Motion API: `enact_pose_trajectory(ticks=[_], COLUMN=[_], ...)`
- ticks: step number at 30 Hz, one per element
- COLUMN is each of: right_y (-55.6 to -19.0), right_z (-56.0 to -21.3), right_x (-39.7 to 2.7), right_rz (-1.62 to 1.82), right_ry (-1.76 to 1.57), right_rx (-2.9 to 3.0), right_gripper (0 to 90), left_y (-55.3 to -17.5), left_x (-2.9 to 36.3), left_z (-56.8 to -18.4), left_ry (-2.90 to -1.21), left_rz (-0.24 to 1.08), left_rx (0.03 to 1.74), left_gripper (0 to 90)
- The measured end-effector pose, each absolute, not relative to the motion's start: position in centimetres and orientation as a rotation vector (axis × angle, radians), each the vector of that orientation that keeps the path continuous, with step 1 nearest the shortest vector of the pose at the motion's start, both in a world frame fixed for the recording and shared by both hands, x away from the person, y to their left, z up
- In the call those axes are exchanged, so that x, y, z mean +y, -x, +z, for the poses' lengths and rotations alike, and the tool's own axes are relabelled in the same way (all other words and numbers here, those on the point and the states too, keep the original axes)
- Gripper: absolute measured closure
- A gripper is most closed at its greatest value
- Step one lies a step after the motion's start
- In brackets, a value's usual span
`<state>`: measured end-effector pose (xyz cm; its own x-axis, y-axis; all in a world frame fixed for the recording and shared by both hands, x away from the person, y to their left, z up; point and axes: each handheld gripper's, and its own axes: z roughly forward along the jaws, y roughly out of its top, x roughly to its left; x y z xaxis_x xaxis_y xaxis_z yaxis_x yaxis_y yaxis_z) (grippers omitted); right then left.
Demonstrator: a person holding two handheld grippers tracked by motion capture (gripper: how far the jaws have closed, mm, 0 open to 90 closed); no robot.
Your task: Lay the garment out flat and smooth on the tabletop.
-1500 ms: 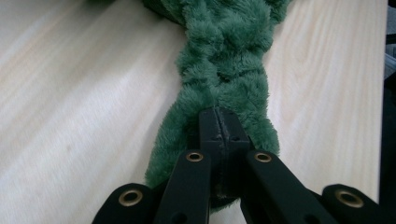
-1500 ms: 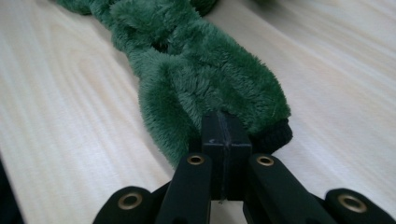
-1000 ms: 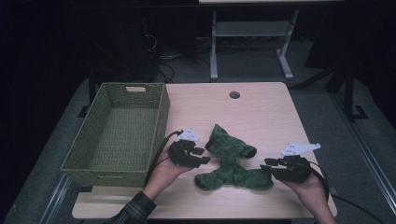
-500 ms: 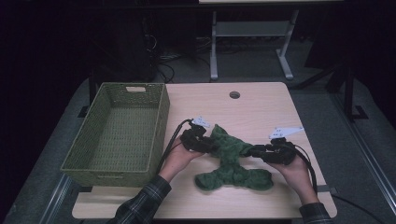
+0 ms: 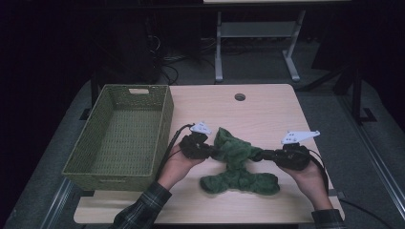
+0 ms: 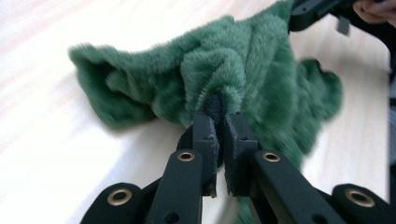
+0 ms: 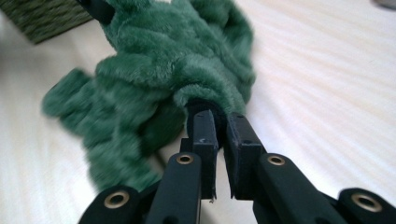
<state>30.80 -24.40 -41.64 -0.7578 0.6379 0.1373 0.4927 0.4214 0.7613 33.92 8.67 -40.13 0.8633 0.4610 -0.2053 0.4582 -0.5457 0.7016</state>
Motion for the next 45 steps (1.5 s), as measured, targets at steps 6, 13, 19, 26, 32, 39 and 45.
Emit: enact_pose_trajectory(ticks=[6, 13, 19, 26, 32, 39, 45], right_y=[-29.0, -28.8, -28.7, -30.8, -34.3, -37.4, -38.8], right_z=[-43.5, -45.3, -43.5, -41.8, -42.4, -43.7, -45.7], right_x=[-23.4, -22.1, -23.1, -23.6, -22.3, -19.8, -17.9], right_rz=[1.172, 1.088, 1.181, 1.211, 1.225, 1.184, 1.135], right_ry=[-0.993, -0.985, -0.998, -0.996, -1.032, -1.074, -1.076], right_rx=[2.604, 2.695, 2.608, 2.518, 2.511, 2.540, 2.580], right_gripper=[83.5, 81.6, 63.2, 61.4, 61.6, 61.7, 63.2], left_y=[-32.7, -32.4, -32.3, -34.1, -36.8, -39.1, -39.4], left_x=[9.5, 9.2, 9.8, 9.8, 8.3, 7.2, 7.2], left_z=[-42.9, -45.0, -42.4, -39.9, -40.1, -41.7, -42.6], left_ry=[-2.292, -2.358, -2.300, -2.247, -2.234, -2.241, -2.258], left_rz=[-0.070, -0.091, -0.023, 0.054, 0.072, 0.045, 0.017], left_rx=[0.711, 0.739, 0.740, 0.748, 0.780, 0.829, 0.843], left_gripper=[84.4, 78.9, 51.9, 50.2, 50.4, 50.5, 52.9])
